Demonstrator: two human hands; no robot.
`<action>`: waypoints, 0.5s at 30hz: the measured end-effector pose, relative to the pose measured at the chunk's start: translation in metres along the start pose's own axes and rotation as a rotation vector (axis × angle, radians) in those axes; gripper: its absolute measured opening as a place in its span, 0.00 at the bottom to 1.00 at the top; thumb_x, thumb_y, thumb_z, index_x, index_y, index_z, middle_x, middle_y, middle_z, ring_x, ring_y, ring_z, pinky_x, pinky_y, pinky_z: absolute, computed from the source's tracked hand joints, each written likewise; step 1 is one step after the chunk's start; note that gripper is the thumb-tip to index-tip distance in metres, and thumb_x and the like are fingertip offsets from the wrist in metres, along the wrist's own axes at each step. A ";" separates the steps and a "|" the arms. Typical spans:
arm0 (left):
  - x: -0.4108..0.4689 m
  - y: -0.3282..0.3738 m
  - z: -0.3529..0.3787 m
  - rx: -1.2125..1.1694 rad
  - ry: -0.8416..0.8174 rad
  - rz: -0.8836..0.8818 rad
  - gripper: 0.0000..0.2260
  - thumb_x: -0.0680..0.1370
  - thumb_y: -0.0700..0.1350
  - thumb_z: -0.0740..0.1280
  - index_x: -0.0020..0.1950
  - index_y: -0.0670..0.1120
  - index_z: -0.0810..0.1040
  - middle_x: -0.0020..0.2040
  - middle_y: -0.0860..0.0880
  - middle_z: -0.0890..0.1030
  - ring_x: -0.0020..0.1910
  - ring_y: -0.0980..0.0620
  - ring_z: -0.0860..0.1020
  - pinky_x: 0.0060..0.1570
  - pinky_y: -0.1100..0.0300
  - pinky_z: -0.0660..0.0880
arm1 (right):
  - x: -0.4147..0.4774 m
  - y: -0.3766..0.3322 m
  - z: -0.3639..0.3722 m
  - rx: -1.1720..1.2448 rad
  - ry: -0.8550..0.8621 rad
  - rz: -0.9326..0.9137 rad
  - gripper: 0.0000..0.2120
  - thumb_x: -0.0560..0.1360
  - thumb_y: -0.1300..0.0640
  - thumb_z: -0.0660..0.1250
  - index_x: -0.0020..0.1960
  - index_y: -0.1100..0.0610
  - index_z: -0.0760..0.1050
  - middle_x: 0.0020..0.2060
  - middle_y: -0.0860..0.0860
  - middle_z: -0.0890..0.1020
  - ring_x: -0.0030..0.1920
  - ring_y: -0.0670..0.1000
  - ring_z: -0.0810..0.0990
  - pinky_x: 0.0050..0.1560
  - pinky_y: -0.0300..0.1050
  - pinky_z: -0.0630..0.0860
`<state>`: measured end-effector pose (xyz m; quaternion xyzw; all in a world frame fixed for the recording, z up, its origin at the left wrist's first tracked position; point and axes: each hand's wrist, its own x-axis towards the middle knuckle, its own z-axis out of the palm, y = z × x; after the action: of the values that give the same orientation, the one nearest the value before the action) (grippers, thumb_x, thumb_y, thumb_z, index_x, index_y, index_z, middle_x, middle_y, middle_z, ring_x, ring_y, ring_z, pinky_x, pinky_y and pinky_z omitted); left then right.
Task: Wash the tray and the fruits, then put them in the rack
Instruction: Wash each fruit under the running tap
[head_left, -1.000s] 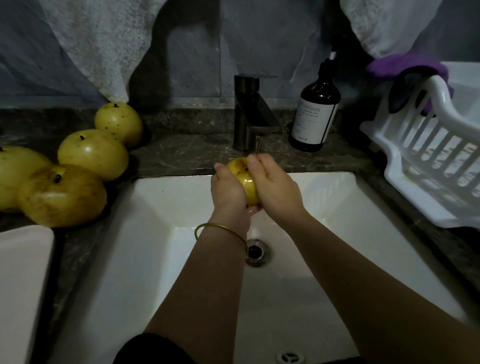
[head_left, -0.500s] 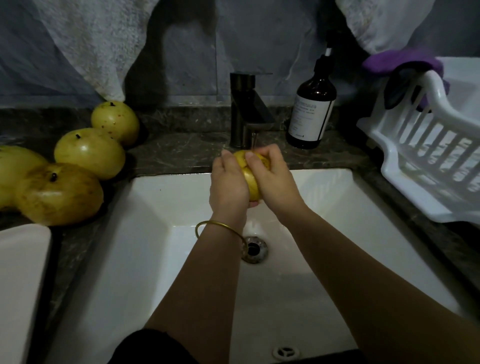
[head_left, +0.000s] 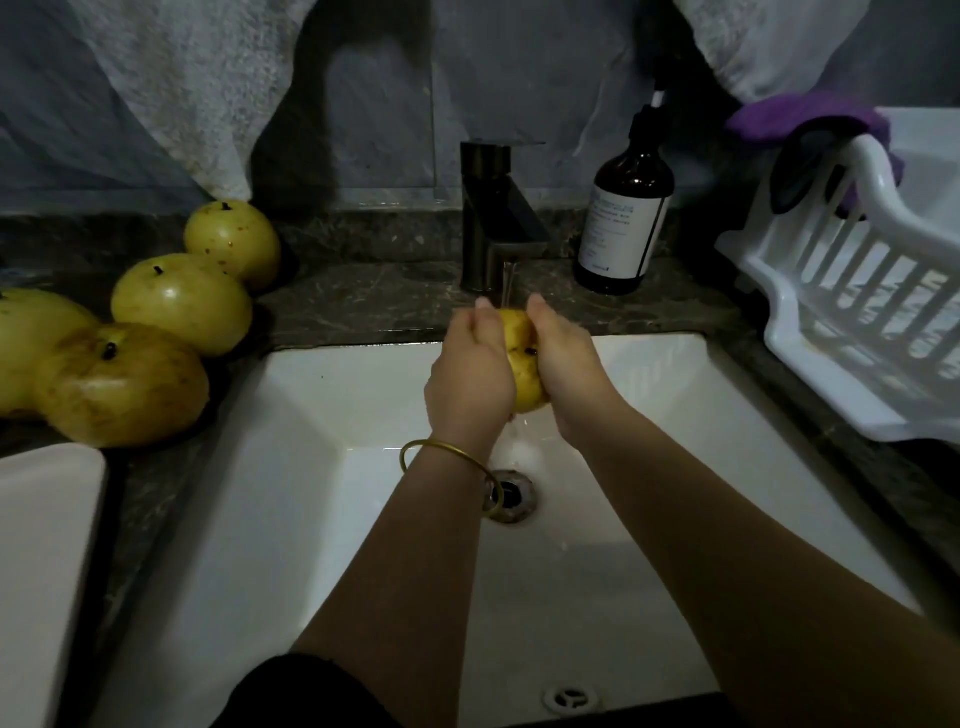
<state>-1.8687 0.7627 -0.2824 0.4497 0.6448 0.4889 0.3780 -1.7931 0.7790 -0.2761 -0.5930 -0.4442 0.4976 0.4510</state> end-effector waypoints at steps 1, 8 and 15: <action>0.002 0.000 0.000 -0.082 -0.007 -0.057 0.20 0.82 0.59 0.48 0.67 0.53 0.68 0.57 0.46 0.75 0.57 0.42 0.74 0.49 0.46 0.78 | -0.001 0.000 0.001 -0.014 0.004 -0.069 0.18 0.81 0.45 0.54 0.65 0.52 0.72 0.60 0.54 0.76 0.59 0.55 0.75 0.64 0.57 0.71; 0.007 0.005 -0.007 -0.573 -0.052 -0.473 0.19 0.81 0.57 0.52 0.62 0.47 0.72 0.56 0.42 0.78 0.50 0.41 0.78 0.36 0.50 0.77 | -0.005 0.007 0.005 -0.276 -0.091 -0.559 0.13 0.81 0.57 0.58 0.58 0.55 0.79 0.59 0.51 0.77 0.59 0.50 0.75 0.62 0.44 0.70; -0.002 0.009 -0.012 -0.709 -0.094 -0.592 0.18 0.81 0.57 0.54 0.55 0.45 0.75 0.47 0.43 0.79 0.42 0.46 0.78 0.30 0.58 0.77 | -0.007 0.012 0.008 -0.602 0.008 -0.794 0.14 0.78 0.53 0.59 0.58 0.54 0.79 0.57 0.50 0.79 0.56 0.49 0.75 0.55 0.40 0.67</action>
<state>-1.8770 0.7580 -0.2704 0.1111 0.5204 0.5294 0.6607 -1.8008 0.7706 -0.2874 -0.4838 -0.7580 0.1347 0.4163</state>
